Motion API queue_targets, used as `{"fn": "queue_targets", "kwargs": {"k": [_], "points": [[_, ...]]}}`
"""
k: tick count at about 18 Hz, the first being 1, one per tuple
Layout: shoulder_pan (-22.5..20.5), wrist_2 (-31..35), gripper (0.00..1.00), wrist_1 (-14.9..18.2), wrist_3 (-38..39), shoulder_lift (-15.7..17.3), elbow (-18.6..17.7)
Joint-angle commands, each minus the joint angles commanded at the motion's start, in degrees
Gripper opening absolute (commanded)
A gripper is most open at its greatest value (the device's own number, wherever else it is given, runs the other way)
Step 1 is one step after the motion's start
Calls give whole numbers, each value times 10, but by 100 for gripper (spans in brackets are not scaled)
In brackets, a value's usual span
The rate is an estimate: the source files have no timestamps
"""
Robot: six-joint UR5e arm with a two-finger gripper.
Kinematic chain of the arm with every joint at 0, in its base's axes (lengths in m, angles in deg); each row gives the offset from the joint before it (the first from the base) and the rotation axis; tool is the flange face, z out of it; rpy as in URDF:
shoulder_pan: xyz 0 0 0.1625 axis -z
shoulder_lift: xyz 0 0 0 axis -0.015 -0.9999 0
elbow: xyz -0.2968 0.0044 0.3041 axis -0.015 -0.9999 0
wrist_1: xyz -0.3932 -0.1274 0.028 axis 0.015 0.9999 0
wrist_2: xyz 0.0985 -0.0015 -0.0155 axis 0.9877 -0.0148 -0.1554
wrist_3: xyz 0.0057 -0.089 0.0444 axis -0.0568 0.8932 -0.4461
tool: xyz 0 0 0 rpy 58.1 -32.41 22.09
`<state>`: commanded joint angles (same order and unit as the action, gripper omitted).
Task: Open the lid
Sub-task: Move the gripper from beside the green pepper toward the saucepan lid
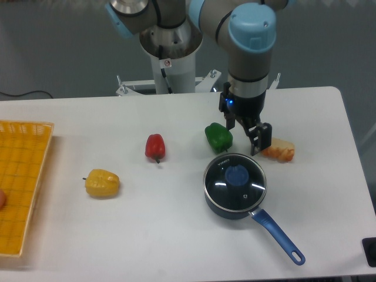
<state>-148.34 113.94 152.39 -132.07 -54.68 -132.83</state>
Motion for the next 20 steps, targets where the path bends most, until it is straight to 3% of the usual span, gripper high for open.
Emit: {"fn": "queue_targets", "kwargs": {"k": [3,6,14,18,20], "points": [[0,25,100,1,-5,10,-25],[2,28,100,1,0,15,-24],[-6,31,100,0,5,32,-67],[-2,27,100,-3,84,33,-81],[0,43,100,-3,89,28,-80]]}}
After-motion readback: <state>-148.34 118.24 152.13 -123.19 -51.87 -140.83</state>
